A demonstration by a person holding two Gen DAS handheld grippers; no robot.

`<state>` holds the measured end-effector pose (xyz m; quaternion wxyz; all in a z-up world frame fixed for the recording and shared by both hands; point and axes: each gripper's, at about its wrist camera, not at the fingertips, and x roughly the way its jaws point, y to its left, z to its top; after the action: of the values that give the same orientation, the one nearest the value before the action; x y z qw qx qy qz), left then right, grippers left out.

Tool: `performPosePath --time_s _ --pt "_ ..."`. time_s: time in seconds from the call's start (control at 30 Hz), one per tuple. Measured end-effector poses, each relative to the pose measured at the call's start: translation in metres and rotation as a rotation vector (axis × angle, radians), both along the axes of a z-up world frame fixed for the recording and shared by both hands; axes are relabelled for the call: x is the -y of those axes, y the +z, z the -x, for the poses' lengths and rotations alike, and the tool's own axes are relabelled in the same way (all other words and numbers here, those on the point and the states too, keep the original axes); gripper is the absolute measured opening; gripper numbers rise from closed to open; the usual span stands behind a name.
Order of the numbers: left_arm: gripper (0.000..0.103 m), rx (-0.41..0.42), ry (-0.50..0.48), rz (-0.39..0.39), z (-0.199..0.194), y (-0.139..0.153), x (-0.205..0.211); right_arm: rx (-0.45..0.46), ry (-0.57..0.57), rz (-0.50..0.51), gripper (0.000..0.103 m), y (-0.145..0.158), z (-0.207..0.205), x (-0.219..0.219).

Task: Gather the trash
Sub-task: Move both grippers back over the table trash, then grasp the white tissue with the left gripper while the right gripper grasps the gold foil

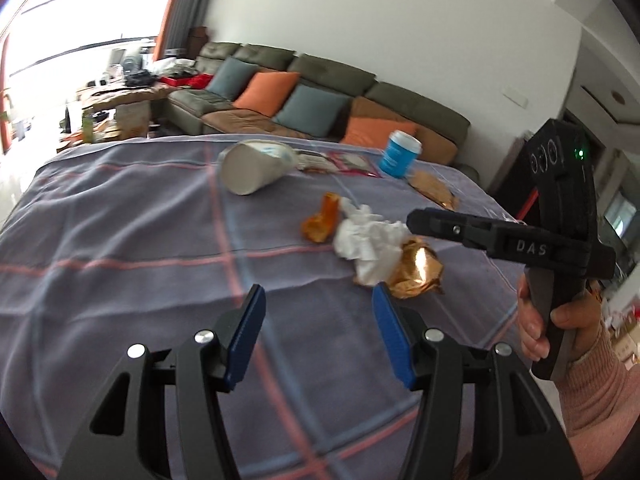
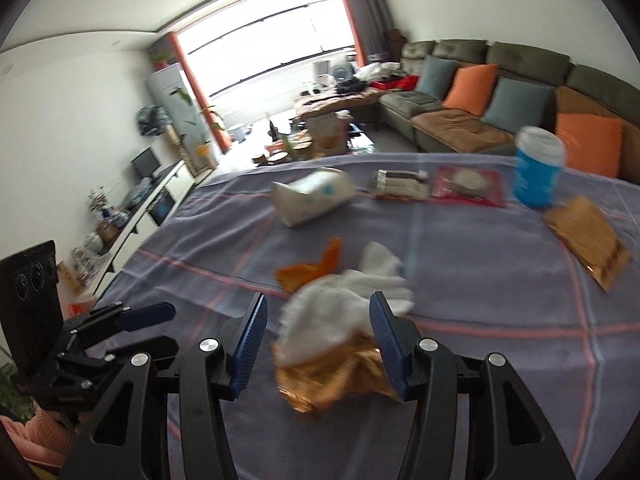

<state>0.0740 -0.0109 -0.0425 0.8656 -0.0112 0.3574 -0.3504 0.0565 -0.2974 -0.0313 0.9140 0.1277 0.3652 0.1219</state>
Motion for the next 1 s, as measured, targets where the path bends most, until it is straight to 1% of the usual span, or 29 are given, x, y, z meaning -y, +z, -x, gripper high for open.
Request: performPosePath --time_s 0.13,0.33,0.57,0.67,0.73,0.77,0.8,0.83,0.9,0.93,1.0 --pt "0.057 -0.040 -0.044 -0.006 -0.013 -0.003 0.026 -0.038 -0.038 -0.011 0.057 -0.013 0.007 0.019" --pt "0.056 -0.090 -0.067 -0.023 -0.029 -0.008 0.051 -0.064 -0.028 -0.033 0.059 -0.025 0.015 0.026" --pt "0.055 -0.140 -0.083 -0.063 -0.045 -0.017 0.079 -0.065 -0.011 -0.068 0.060 -0.029 0.018 0.029" --pt "0.049 -0.166 -0.079 -0.072 -0.050 -0.021 0.085 -0.070 -0.005 -0.088 0.060 -0.029 0.019 0.031" --pt "0.041 -0.181 -0.075 -0.073 -0.055 -0.024 0.089 -0.072 0.001 -0.100 0.058 -0.030 0.018 0.031" --pt "0.039 -0.185 -0.074 -0.071 -0.055 -0.026 0.089 -0.073 0.006 -0.101 0.058 -0.030 0.019 0.031" --pt "0.033 -0.191 -0.071 -0.069 -0.056 -0.028 0.089 -0.073 0.010 -0.103 0.057 -0.030 0.019 0.031" --pt "0.024 -0.200 -0.074 -0.062 -0.057 -0.030 0.089 -0.073 0.013 -0.107 0.055 -0.031 0.019 0.030" --pt "0.015 -0.206 -0.071 -0.055 -0.057 -0.032 0.089 -0.075 0.017 -0.111 0.052 -0.031 0.019 0.030" --pt "0.012 -0.203 -0.070 -0.053 -0.057 -0.033 0.090 -0.074 0.018 -0.118 0.051 -0.031 0.019 0.030" --pt "0.011 -0.192 -0.067 -0.053 -0.054 -0.032 0.090 -0.075 0.021 -0.127 0.049 -0.032 0.019 0.031"
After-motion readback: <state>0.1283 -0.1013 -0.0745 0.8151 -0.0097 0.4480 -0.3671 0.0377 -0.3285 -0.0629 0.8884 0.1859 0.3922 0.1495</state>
